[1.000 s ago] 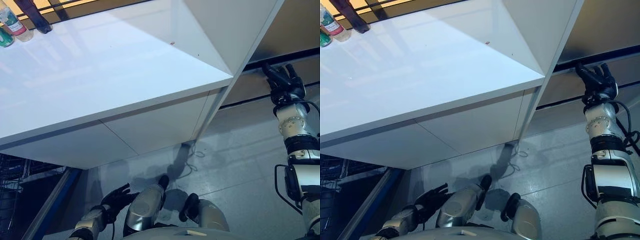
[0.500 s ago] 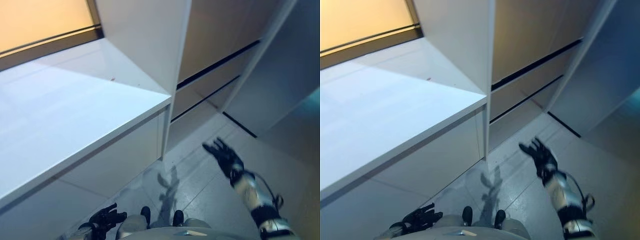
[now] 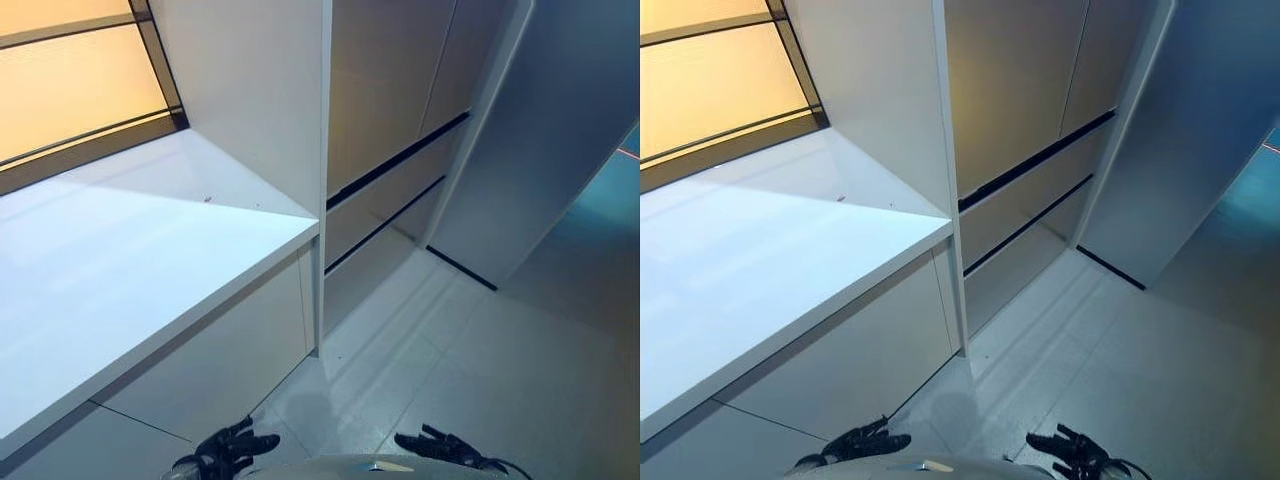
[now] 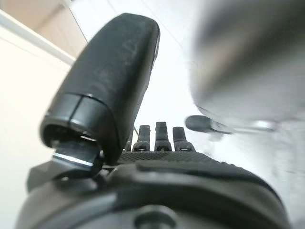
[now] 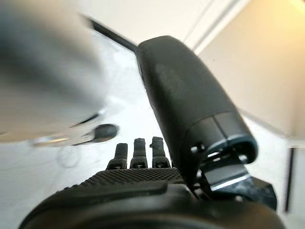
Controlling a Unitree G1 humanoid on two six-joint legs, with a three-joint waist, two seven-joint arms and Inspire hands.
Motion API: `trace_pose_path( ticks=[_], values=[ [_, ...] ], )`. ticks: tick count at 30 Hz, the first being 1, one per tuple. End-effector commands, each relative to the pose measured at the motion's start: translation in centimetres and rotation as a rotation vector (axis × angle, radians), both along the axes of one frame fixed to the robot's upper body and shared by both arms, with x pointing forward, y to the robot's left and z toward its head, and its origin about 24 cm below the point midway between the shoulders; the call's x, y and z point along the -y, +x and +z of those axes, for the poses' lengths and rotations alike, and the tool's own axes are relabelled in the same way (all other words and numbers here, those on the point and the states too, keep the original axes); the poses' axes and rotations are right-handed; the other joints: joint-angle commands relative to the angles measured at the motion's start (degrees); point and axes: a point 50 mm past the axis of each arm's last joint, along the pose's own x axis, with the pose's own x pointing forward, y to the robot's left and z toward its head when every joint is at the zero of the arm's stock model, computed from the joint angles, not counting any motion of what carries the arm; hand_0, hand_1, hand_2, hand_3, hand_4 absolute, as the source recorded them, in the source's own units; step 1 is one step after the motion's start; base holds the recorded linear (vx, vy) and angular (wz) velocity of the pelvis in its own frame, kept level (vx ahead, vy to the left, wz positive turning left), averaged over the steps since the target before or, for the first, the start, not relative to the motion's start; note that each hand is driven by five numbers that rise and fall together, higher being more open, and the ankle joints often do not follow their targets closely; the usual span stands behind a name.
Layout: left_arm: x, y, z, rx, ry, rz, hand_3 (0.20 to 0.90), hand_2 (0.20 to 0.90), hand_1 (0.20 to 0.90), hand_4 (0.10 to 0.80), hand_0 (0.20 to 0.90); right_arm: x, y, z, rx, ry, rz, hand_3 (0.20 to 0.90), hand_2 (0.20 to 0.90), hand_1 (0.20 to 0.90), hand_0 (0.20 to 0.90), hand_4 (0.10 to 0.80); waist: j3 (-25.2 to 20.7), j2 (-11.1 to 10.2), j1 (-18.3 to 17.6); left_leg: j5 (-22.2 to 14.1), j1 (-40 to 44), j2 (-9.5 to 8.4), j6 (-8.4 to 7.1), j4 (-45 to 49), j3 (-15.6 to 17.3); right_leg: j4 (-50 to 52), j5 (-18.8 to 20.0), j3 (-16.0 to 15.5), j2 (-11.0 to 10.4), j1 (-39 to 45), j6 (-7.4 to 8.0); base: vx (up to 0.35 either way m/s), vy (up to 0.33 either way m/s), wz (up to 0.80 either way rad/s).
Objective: Put drinks into fridge and close the fridge
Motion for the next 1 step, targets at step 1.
trace_pose_path(
  ticks=[1],
  values=[
    [0.16,1.71,0.25,0.054,0.004,-0.024,0.900,0.900,0.900,0.800,0.900,-0.38,1.52,0.16,0.021,0.016,0.000,0.900,0.900,0.900,0.900,0.800,1.9,0.1,-0.2,-5.9,-0.6,-0.34,1.40,3.7,1.0,5.2,-3.4,-0.3,-1.1,0.0,2.62,0.000,0.000,0.00]
  ],
)
